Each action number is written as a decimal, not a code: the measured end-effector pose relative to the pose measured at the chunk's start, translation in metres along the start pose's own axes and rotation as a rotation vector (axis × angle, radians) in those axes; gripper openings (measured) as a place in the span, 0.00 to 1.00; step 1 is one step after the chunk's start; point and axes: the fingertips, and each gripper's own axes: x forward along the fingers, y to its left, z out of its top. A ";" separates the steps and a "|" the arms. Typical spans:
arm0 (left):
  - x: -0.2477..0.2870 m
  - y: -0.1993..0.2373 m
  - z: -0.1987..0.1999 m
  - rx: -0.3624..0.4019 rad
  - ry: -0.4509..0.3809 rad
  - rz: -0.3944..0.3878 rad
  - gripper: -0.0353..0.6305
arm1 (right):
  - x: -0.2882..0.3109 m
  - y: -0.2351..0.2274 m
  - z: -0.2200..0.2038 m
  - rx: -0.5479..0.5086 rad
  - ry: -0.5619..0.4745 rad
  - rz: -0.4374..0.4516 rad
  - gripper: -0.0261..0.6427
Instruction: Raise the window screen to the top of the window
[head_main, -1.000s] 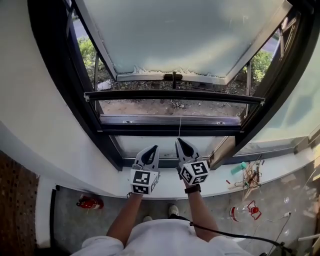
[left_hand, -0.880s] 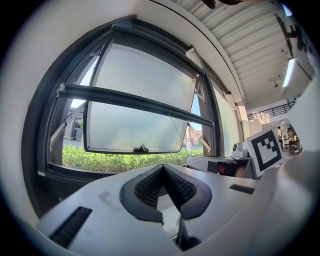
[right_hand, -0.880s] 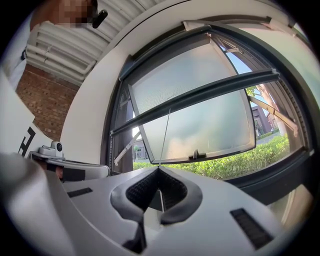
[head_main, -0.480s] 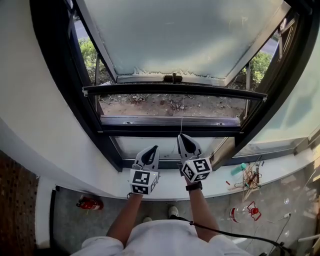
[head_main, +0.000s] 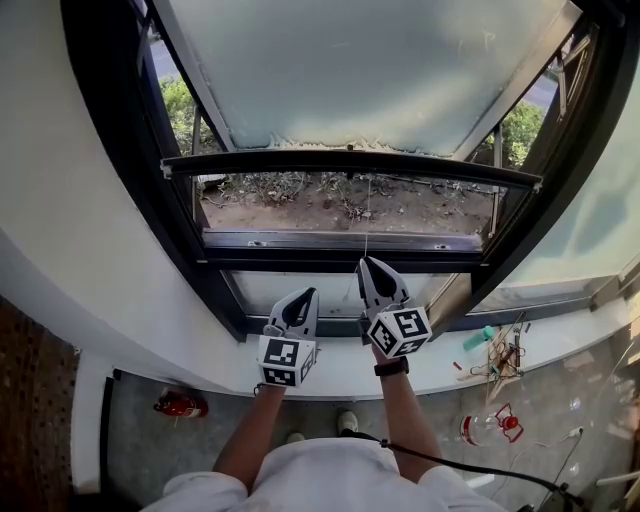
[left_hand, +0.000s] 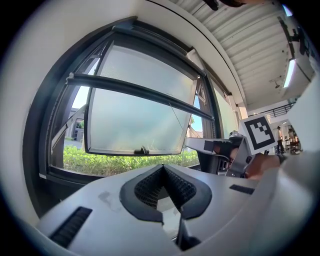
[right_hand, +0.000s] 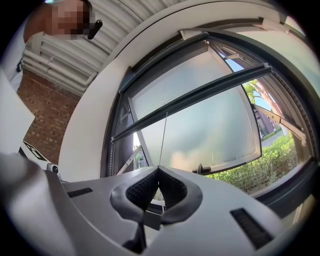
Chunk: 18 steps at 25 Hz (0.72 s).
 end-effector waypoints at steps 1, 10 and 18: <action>0.000 0.000 0.001 0.000 -0.001 0.000 0.05 | 0.000 0.000 0.002 0.000 -0.004 0.002 0.04; 0.005 0.000 0.010 0.006 -0.016 0.009 0.05 | 0.011 0.002 0.048 -0.017 -0.085 0.040 0.04; 0.014 0.002 0.030 0.018 -0.054 0.019 0.06 | 0.029 0.002 0.091 -0.116 -0.126 0.059 0.04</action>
